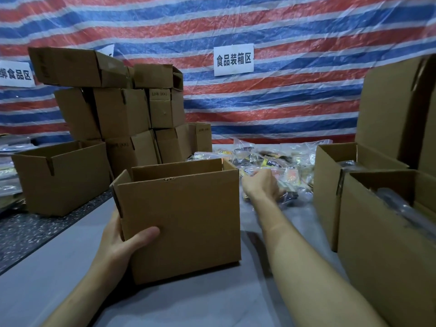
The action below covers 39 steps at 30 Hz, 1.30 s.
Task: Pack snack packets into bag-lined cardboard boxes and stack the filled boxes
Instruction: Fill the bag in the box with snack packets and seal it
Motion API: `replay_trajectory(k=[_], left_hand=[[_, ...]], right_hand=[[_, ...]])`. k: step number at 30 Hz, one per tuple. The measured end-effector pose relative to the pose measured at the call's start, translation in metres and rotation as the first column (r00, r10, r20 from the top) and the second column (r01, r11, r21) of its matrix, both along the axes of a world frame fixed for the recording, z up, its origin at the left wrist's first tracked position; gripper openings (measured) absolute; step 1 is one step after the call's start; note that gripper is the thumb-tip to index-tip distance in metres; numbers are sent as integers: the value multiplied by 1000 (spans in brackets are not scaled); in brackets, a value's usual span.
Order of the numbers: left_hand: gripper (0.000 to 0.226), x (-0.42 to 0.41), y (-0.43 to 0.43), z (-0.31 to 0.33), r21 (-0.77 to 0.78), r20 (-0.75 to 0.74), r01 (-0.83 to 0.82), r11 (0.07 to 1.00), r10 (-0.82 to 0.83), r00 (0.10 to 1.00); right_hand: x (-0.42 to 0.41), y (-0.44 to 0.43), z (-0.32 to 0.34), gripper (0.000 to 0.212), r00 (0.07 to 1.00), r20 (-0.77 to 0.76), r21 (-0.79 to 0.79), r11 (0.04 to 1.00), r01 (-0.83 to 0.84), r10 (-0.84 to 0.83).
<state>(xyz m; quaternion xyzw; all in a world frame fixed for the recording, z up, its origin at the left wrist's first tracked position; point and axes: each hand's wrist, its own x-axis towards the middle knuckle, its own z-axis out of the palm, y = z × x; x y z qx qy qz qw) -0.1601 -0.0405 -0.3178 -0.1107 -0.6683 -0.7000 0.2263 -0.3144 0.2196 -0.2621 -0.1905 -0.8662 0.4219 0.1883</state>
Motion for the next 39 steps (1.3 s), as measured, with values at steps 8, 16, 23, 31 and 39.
replay_trajectory(k=[8,16,23,31,39], left_hand=[[64,-4,-3,-4,-8,8,17,1000,-17,1000],[85,-3,-2,-2,-13,-3,-1,1000,0,1000],[87,-3,-3,-2,-21,8,-1,1000,1,1000],[81,-2,-2,-1,-15,8,-6,1000,6,1000],[78,0,1,2,-9,-4,12,1000,-12,1000]], right_hand=[[-1,2,-25,47,978,206,285,958,-39,-22],[-6,3,-15,15,993,61,93,991,92,-98],[-2,7,28,9,991,-119,-289,957,31,-68],[-2,12,9,31,993,36,-345,934,-96,115],[10,17,43,88,767,468,-59,881,-469,440]])
